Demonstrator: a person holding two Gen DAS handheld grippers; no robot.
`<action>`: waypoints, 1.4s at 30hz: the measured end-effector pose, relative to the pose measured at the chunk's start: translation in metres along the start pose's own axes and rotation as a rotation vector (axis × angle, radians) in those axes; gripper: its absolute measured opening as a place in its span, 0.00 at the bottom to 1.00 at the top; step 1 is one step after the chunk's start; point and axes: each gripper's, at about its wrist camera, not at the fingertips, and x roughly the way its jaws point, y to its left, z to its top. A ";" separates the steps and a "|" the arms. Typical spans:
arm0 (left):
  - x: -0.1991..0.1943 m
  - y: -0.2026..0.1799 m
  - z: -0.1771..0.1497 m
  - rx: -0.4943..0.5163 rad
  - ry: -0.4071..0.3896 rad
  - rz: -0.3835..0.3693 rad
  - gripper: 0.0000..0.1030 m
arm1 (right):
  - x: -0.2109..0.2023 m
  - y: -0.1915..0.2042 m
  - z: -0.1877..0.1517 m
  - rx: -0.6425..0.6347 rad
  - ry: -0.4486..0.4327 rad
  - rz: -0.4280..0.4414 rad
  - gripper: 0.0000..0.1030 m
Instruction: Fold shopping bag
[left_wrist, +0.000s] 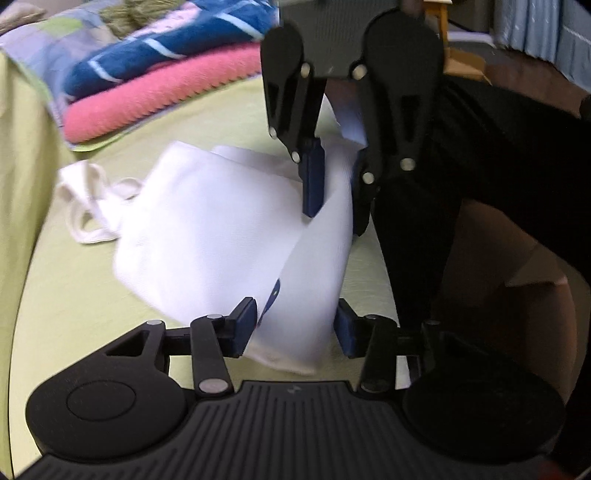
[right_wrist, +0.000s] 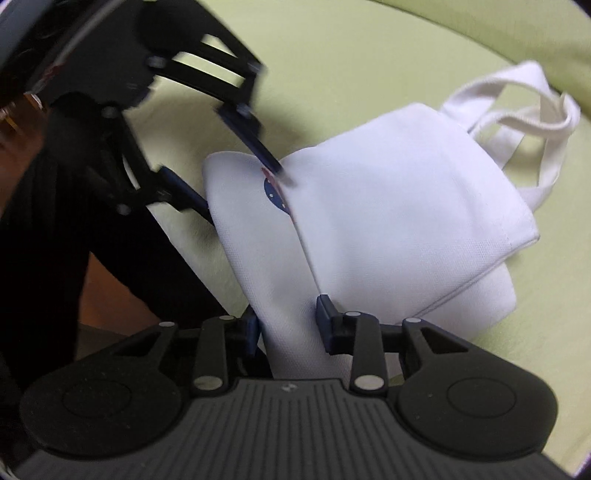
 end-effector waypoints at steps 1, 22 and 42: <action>-0.007 -0.002 -0.001 0.000 -0.013 0.019 0.49 | 0.000 -0.007 0.001 0.025 0.002 0.023 0.28; 0.014 0.016 0.021 -0.078 -0.009 -0.042 0.36 | -0.003 -0.075 -0.027 0.357 -0.114 0.266 0.27; 0.029 0.034 0.025 -0.053 0.051 -0.064 0.40 | -0.030 -0.044 -0.079 0.520 -0.422 0.095 0.28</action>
